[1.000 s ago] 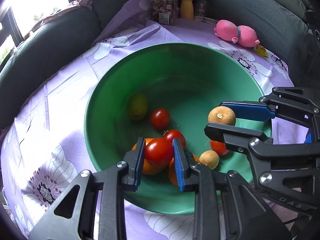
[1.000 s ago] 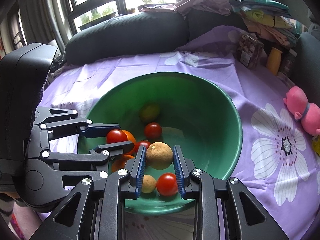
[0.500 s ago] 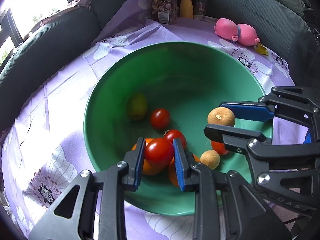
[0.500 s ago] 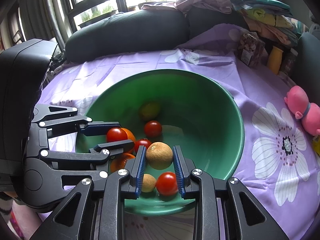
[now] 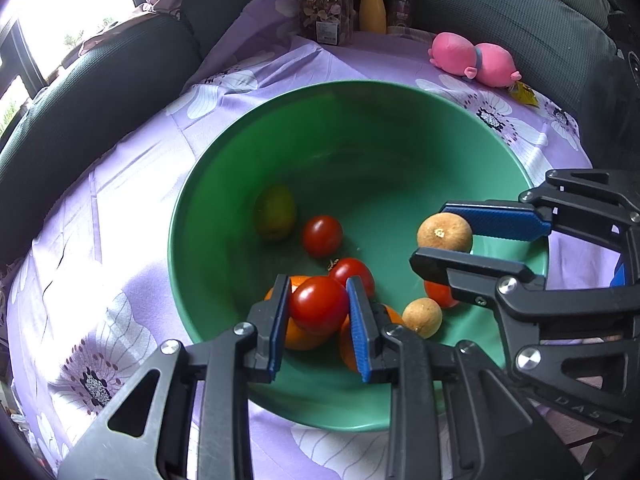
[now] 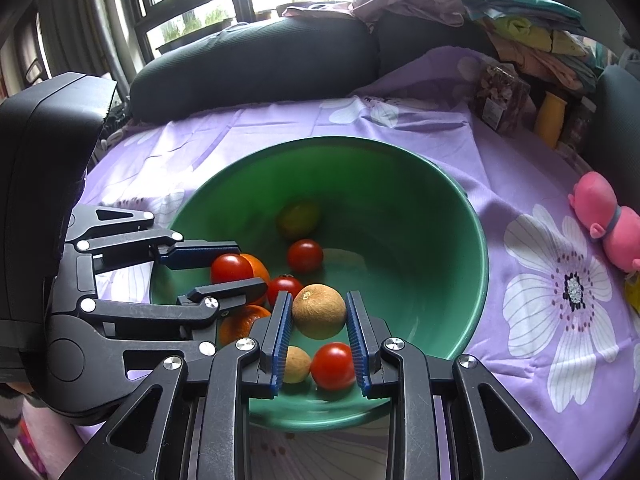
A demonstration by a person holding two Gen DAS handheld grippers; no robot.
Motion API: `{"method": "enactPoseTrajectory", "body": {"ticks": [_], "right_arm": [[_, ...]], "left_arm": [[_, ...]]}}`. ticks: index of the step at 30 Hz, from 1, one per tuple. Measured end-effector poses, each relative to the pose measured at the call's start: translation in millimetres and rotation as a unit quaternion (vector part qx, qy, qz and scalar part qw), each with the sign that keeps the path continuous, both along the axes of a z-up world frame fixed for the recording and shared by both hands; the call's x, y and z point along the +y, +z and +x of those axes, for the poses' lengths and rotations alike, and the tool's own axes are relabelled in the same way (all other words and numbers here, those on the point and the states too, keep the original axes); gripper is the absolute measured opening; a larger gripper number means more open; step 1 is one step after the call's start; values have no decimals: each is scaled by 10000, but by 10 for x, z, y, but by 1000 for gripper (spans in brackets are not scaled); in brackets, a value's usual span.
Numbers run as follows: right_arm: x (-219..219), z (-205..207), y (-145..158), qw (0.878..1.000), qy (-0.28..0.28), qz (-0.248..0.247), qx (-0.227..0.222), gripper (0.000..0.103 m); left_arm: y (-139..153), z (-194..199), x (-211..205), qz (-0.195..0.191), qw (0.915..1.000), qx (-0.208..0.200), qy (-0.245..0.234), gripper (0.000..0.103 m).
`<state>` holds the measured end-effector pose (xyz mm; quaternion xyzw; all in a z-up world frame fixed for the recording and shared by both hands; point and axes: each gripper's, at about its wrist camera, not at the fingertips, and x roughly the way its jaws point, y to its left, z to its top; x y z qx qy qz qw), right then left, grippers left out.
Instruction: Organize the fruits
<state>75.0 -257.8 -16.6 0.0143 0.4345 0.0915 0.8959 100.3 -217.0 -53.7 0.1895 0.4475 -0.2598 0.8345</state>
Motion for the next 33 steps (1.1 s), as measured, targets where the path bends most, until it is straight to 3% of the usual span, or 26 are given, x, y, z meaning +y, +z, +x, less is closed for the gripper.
{"method": "enactPoseTrajectory", "body": {"ticks": [12, 16, 18, 19, 21, 22, 26, 30, 33], "right_arm": [[-10, 13, -10, 10000, -54, -20, 57, 29], [-33, -11, 11, 9998, -140, -119, 31, 29], [-75, -32, 43, 9997, -203, -133, 22, 29], [-97, -53, 70, 9997, -221, -141, 4, 29], [-151, -129, 161, 9995, -240, -186, -64, 29], [-151, -129, 161, 9995, -240, -186, -64, 29], [-162, -248, 250, 9992, -189, -335, -116, 30], [-127, -309, 283, 9991, -113, -390, -116, 30], [-118, -309, 300, 9991, -108, -380, -124, 30]], "left_arm": [[-1, -24, -2, 77, 9999, -90, 14, 31], [81, -23, 68, 128, 9990, -248, 359, 66], [204, -50, 127, -18, 9982, -349, 490, 76], [266, -68, 158, -13, 9971, -469, 596, 88], [355, -97, 183, 216, 9931, -733, 887, 102], [398, -114, 215, 199, 9921, -770, 971, 102], [543, -157, 345, -497, 9936, -428, 917, 102], [625, -258, 312, -338, 9911, -744, 1048, 102], [637, -259, 317, -285, 9908, -699, 1127, 102]]}}
